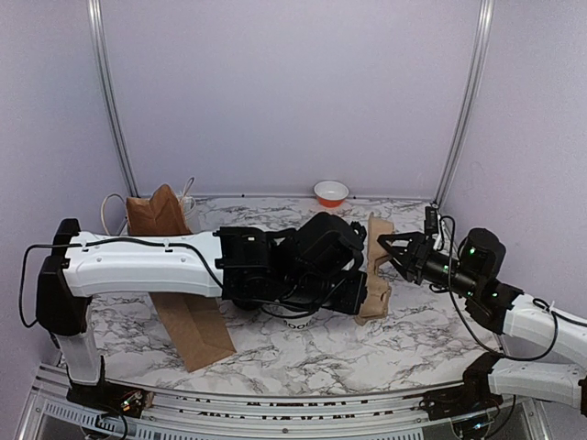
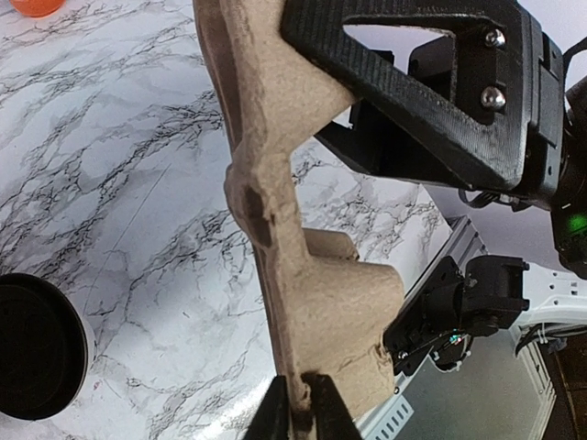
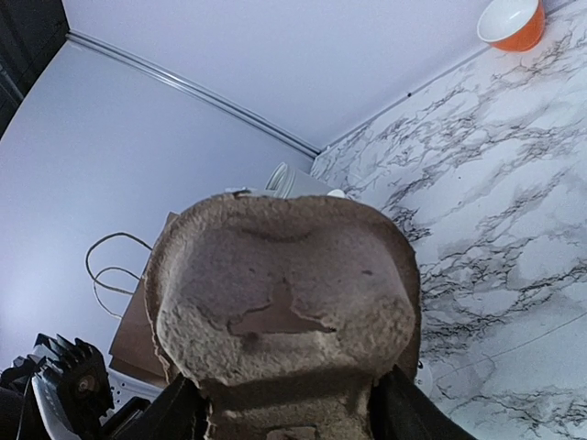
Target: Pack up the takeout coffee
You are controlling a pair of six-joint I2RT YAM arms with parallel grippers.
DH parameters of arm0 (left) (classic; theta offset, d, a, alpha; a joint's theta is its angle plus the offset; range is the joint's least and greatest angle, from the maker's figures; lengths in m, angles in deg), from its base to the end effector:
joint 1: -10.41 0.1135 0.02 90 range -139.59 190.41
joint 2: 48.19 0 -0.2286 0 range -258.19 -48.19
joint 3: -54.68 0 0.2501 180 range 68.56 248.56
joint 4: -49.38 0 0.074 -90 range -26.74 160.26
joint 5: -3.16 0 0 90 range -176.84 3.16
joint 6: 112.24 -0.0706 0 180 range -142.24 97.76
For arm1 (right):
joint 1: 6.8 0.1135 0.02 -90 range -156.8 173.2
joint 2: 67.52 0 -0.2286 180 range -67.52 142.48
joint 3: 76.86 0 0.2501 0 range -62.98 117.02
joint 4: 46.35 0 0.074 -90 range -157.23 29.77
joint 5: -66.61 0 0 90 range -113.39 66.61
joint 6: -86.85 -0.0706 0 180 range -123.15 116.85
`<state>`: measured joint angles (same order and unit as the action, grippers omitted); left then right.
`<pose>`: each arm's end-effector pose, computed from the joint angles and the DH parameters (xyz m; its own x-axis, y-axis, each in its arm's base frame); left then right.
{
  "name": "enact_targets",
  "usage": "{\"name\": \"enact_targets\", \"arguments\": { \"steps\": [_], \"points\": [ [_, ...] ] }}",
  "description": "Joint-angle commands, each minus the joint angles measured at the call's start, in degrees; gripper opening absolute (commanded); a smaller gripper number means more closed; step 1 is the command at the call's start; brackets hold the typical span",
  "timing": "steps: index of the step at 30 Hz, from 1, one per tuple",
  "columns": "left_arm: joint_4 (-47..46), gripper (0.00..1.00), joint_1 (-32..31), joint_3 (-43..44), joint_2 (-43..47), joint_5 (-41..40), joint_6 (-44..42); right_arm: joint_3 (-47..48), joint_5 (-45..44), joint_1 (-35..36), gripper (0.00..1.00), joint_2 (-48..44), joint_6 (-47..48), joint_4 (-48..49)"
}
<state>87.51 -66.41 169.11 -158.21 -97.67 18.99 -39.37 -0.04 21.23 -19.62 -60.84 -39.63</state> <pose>0.1194 -0.4515 0.2679 -0.7020 0.1586 -0.6943 0.6090 0.6391 -0.4698 0.2086 0.1428 0.2290 -0.6901 0.5117 -0.5118 -0.3692 0.3594 0.8571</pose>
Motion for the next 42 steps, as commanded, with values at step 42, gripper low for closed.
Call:
{"name": "enact_targets", "arguments": {
  "steps": [42],
  "points": [
    [31.21,0.26,-9.26,30.99,-28.24,-23.90,-26.93,27.85,-32.18,-0.43,1.00,-1.13,24.33,-55.60]
  ]
}}
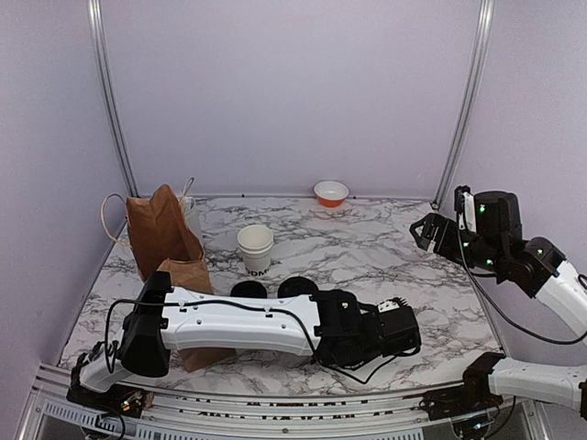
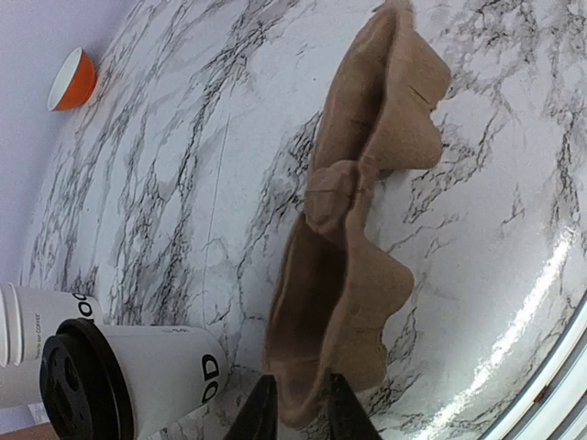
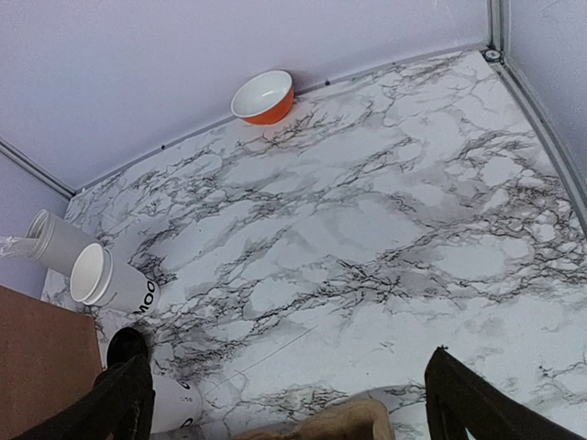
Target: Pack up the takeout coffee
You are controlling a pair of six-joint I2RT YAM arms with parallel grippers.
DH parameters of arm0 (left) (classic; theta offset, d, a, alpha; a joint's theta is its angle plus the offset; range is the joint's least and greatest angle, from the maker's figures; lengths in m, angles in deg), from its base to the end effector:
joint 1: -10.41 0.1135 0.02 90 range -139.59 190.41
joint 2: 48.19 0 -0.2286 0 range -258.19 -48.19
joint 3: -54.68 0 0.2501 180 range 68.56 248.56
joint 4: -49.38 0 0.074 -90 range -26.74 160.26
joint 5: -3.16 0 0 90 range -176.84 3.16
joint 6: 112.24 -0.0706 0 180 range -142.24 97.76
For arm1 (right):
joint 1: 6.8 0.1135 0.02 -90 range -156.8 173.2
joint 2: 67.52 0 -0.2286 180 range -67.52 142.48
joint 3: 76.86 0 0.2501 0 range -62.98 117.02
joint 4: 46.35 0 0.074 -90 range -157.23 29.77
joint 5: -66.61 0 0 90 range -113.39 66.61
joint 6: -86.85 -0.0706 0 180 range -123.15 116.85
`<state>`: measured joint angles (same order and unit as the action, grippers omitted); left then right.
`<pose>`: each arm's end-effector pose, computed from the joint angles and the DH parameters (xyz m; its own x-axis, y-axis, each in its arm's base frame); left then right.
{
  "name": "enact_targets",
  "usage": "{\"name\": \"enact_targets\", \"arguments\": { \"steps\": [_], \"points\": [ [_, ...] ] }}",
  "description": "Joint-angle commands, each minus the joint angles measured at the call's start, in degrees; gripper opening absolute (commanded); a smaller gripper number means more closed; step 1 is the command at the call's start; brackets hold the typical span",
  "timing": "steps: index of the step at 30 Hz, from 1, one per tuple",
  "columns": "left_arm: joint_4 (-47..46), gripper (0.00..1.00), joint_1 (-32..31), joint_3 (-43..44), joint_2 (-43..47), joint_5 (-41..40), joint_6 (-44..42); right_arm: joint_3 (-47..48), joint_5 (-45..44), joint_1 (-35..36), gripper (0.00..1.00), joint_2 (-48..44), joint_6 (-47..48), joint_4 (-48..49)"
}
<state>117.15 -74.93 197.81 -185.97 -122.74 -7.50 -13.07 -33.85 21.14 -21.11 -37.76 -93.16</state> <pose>0.0818 -0.4940 0.1742 -0.2694 0.7688 -0.5800 0.7411 0.5501 0.3848 0.2056 0.0946 0.2833 -0.5396 0.3460 -0.7675 -0.0177 0.9068 0.4213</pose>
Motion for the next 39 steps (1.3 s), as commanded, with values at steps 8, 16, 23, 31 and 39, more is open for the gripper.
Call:
{"name": "enact_targets", "arguments": {
  "steps": [8,16,23,31,39],
  "points": [
    [0.50,0.43,-0.78,2.93,3.48,5.73,0.80,0.63,8.55,-0.30,1.00,1.18,2.65,-7.23],
    [-3.06,0.54,0.01,2.06,13.64,9.44,2.41,-3.99,12.78,2.76,1.00,-0.48,-1.03,-9.63],
    [-7.17,0.66,2.02,-0.99,23.90,9.67,2.05,-7.68,11.10,11.51,1.00,1.42,-7.47,-8.91],
    [-12.77,0.84,6.56,-10.06,39.81,7.16,2.24,-7.32,5.74,22.80,1.00,6.03,-14.13,-11.26],
    [-17.15,0.99,9.09,-19.53,55.41,-0.15,1.39,-7.77,1.03,28.53,0.89,11.80,-18.67,-12.60]
  ]
}}
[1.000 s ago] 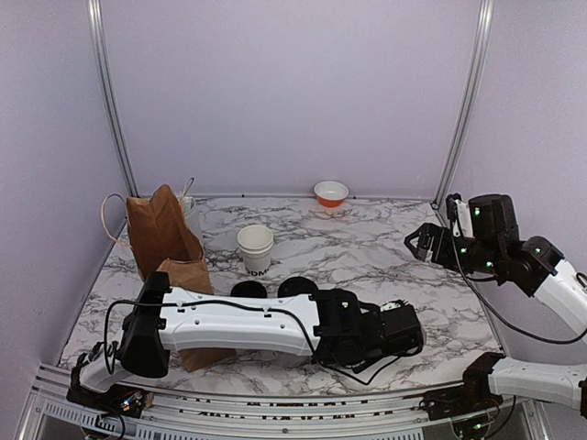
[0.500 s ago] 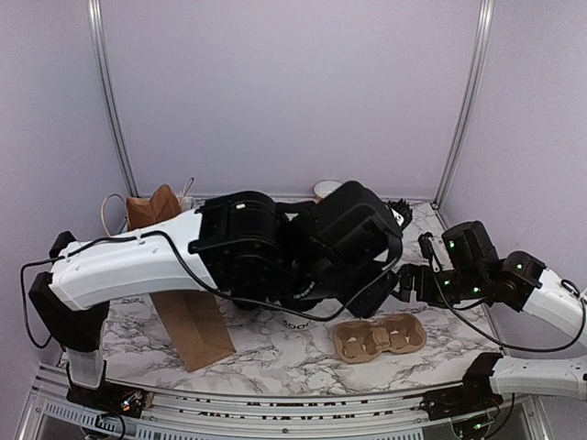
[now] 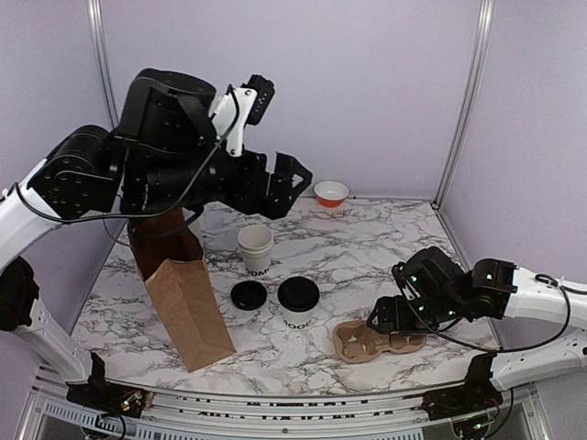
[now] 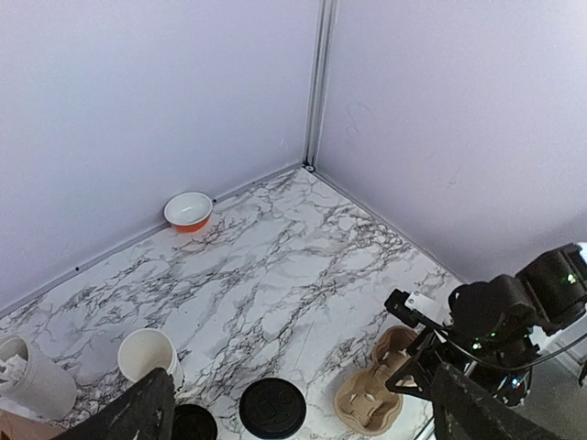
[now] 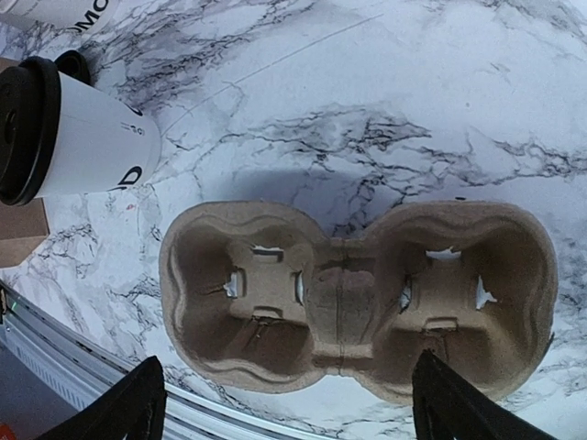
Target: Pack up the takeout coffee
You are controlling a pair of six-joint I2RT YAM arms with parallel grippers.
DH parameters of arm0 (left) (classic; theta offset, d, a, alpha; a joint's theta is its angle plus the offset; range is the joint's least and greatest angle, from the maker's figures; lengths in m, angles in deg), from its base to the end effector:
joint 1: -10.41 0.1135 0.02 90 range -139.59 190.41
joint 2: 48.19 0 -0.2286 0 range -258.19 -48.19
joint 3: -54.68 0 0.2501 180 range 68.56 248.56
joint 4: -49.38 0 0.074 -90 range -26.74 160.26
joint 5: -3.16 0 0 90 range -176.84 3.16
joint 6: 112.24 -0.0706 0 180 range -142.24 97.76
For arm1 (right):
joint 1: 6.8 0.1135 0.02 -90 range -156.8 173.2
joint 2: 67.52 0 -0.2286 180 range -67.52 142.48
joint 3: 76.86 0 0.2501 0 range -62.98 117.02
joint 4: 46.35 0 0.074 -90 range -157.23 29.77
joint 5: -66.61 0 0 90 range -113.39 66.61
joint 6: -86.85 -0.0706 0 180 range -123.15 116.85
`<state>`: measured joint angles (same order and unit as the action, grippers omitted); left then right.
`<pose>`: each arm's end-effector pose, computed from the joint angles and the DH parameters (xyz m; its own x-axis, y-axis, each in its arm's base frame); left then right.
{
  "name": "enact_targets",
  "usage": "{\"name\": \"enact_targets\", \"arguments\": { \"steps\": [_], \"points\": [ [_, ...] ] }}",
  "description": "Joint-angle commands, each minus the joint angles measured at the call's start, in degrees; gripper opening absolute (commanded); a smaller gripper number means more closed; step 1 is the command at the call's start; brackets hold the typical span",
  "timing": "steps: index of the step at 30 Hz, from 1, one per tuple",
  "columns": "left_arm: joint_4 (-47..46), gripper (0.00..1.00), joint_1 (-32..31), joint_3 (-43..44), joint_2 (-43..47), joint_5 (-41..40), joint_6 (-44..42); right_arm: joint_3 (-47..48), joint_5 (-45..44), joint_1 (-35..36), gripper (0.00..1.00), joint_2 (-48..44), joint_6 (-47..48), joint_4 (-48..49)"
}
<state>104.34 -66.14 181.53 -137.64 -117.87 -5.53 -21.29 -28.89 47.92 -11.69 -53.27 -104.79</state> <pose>0.1156 -0.3268 0.4534 -0.2740 0.0863 -0.9579 0.6685 0.7331 -0.1252 0.1307 0.1730 0.1782 -0.9179 0.0251 -0.3960 -0.1239 0.9300 0.3462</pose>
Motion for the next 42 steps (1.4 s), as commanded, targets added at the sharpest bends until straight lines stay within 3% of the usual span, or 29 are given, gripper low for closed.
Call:
{"name": "enact_targets", "arguments": {
  "steps": [1,14,18,31,42],
  "points": [
    [-4.92,0.99,0.35,-4.36,9.11,-6.22,-0.62,0.51,-4.07,1.98,0.87,3.56,-3.15,-0.91],
    [-12.24,0.99,0.35,-23.56,36.32,-28.03,1.59,2.92,-5.26,2.41,0.66,14.65,0.29,0.34],
    [-11.84,0.99,0.35,-26.97,40.84,-32.29,2.21,3.52,-5.33,2.41,0.64,17.76,1.21,1.20],
    [-1.02,0.99,0.35,-28.53,42.17,-36.77,9.12,5.02,-6.42,2.41,0.61,23.18,3.78,2.14],
    [10.21,0.99,0.35,-25.64,39.10,-38.71,16.37,3.91,-6.10,2.39,0.47,24.06,4.54,3.46]
  ]
}}
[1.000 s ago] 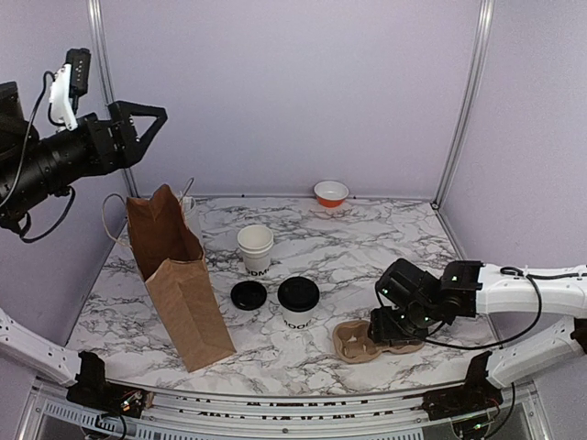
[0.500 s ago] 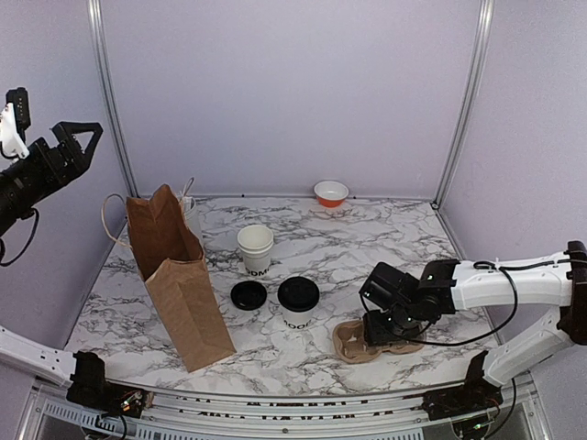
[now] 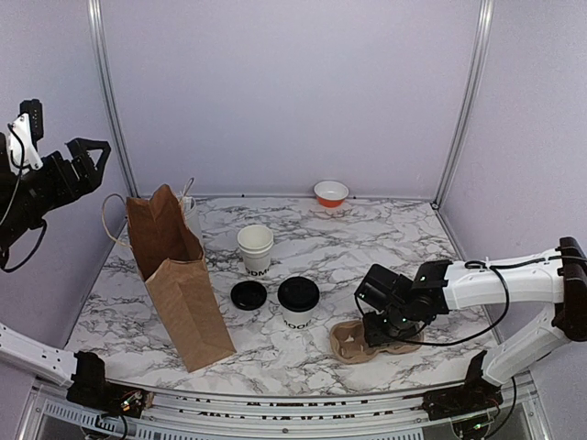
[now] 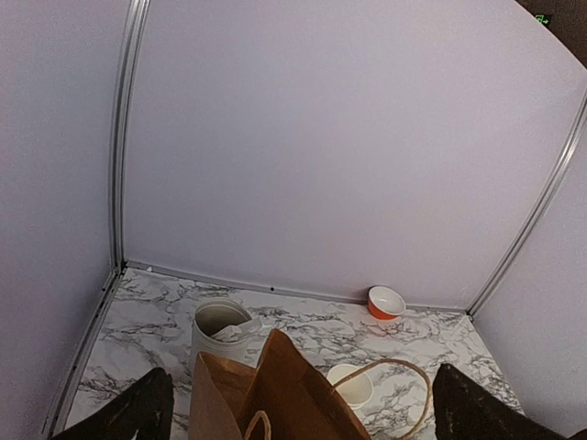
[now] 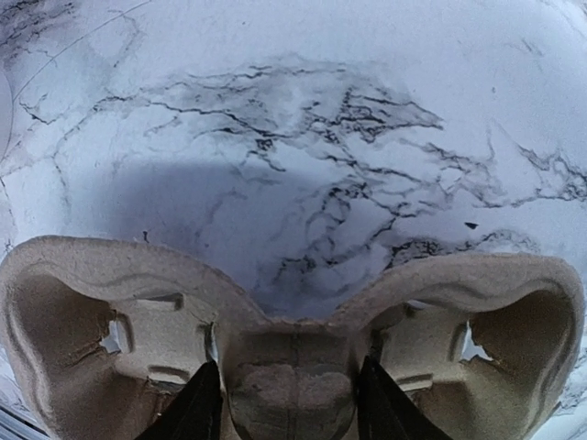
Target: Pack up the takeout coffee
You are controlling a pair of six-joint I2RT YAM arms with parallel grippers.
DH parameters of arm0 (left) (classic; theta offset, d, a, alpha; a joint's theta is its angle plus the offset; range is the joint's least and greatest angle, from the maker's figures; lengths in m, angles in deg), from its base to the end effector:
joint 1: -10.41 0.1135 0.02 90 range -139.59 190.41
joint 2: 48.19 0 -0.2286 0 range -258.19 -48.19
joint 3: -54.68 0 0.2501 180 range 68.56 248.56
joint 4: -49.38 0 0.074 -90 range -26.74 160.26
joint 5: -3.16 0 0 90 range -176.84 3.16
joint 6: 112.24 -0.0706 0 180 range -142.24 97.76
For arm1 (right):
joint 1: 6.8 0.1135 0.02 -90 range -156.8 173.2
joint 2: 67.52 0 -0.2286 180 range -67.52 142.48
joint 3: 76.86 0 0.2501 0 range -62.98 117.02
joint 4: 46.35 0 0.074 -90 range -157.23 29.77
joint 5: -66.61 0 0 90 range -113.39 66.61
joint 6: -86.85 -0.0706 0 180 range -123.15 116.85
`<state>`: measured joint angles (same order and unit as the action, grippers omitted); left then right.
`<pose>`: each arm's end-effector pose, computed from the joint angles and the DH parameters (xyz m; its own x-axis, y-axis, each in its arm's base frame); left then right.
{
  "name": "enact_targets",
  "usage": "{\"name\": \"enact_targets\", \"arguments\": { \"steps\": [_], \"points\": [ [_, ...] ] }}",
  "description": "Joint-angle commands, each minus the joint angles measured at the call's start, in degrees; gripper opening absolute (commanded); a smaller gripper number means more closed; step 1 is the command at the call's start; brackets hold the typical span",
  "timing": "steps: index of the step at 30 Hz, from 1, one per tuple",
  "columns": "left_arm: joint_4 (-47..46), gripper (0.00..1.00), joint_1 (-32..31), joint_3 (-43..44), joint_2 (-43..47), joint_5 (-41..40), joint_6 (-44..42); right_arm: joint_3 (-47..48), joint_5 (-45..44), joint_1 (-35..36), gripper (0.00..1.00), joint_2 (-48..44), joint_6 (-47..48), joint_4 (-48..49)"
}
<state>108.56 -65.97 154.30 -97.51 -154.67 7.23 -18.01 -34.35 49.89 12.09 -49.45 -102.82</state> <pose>0.0942 -0.1111 0.4638 -0.1061 -0.3506 -0.9305 0.1138 0.9254 -0.3616 0.1454 0.1968 0.1099 -0.9465 -0.1479 -0.2868 -0.1637 0.9860 0.0317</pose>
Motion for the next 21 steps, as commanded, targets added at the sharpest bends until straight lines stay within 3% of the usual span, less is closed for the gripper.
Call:
{"name": "enact_targets", "arguments": {
  "steps": [1,7,16,21],
  "points": [
    [6.52,0.99,0.18,1.72,-1.12,-1.99,4.17,0.46,-0.62,0.37,0.45,0.32,0.73,1.60],
    [10.26,0.99,0.18,3.35,-2.43,-1.32,5.95,-0.04,-0.69,0.37,0.34,-0.36,0.50,1.42],
    [17.50,0.98,0.27,7.50,-5.21,1.27,9.70,1.37,-3.75,0.36,0.32,-6.36,-0.74,-1.33],
    [23.40,0.91,0.59,10.59,-7.16,1.77,13.84,4.18,-5.57,0.29,0.32,-9.01,-0.18,-2.87]
  ]
}}
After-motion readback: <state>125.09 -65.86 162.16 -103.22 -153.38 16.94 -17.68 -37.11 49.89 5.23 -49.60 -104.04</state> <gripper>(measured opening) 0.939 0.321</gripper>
